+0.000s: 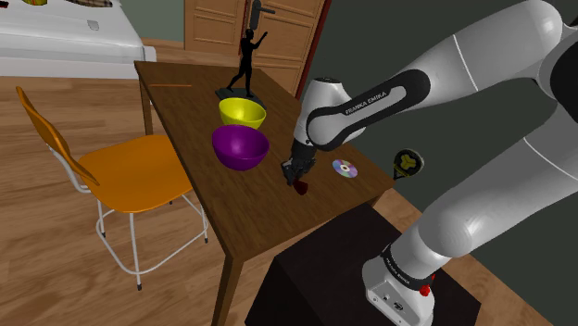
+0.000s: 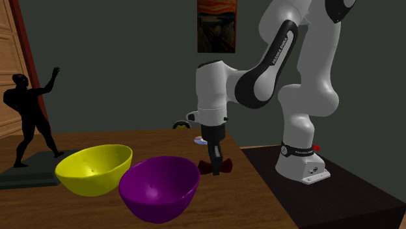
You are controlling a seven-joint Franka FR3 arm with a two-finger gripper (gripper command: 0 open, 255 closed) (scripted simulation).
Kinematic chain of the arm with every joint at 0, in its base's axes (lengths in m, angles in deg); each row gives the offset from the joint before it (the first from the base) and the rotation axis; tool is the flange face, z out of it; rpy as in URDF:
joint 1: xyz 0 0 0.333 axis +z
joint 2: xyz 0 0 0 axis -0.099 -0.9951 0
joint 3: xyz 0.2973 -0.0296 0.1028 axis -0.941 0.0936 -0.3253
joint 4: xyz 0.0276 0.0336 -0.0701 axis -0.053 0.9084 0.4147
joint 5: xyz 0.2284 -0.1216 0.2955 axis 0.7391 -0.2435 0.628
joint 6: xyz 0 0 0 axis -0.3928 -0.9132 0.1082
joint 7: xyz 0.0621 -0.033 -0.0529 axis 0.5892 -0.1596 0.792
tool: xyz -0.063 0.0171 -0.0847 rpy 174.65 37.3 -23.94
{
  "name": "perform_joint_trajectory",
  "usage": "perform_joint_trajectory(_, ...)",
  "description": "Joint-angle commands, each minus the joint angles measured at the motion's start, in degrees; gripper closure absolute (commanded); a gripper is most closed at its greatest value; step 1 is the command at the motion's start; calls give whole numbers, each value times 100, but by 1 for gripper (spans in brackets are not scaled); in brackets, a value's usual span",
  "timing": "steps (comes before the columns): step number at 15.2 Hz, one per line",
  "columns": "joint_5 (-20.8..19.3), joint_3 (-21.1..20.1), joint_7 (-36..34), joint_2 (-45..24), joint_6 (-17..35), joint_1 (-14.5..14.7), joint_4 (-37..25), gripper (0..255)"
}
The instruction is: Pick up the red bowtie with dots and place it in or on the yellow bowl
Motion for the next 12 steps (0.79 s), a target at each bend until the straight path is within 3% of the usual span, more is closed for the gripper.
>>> perform_joint_trajectory(1,0,0,0,0,0,0,0,255)
perform_joint_trajectory(6,0,0,0,-1,1,0,0,255)
perform_joint_trajectory(12,92,44,66,437,-565,26,-136,255)
